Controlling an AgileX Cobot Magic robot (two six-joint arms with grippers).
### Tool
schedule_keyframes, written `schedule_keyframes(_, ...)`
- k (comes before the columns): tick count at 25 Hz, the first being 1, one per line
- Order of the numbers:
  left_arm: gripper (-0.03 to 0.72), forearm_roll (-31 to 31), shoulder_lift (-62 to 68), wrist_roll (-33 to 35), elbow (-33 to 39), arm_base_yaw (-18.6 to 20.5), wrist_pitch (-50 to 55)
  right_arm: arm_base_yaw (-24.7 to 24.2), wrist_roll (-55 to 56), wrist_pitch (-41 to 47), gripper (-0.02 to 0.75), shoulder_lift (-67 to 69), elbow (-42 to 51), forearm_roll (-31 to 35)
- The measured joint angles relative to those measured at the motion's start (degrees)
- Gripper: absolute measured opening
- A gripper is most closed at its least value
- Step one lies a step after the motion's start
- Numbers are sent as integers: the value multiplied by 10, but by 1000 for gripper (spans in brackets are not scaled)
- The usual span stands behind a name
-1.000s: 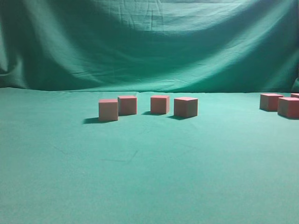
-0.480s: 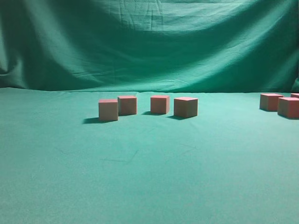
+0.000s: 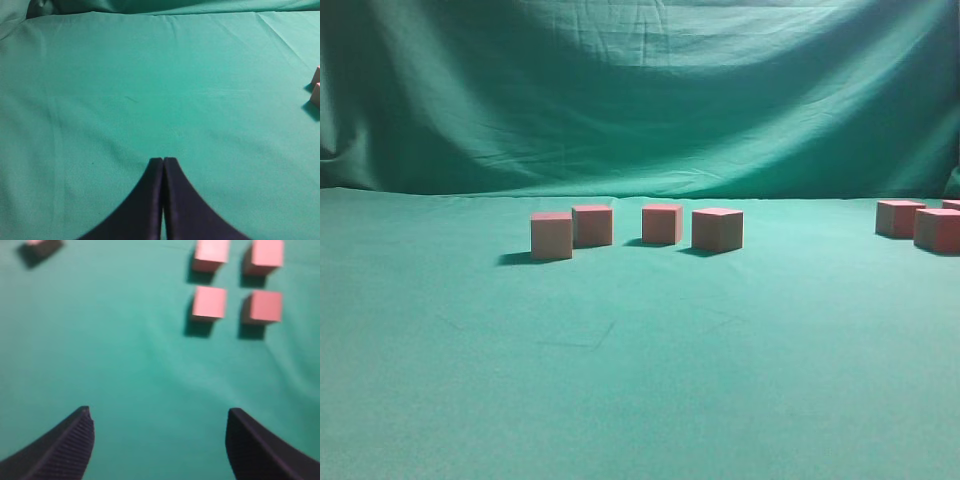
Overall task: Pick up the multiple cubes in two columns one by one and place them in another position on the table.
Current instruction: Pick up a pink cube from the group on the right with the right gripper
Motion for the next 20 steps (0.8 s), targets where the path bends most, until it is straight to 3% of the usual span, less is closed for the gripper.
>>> schedule_keyframes(4, 0, 0, 0, 0, 0, 0, 0, -77, -14, -48, 555, 39, 16, -2)
schedule_keyframes(15, 0, 0, 0, 0, 0, 0, 0, -113, -44, -184, 555, 200, 16, -1)
schedule_keyframes(16, 0, 0, 0, 0, 0, 0, 0, -113, -45, -199, 498, 208, 16, -1)
schedule_keyframes(18, 0, 0, 0, 0, 0, 0, 0, -113, -48, -223, 500, 223, 16, -1)
schedule_keyframes(20, 0, 0, 0, 0, 0, 0, 0, -117, -50, -234, 437, 238, 11, -2)
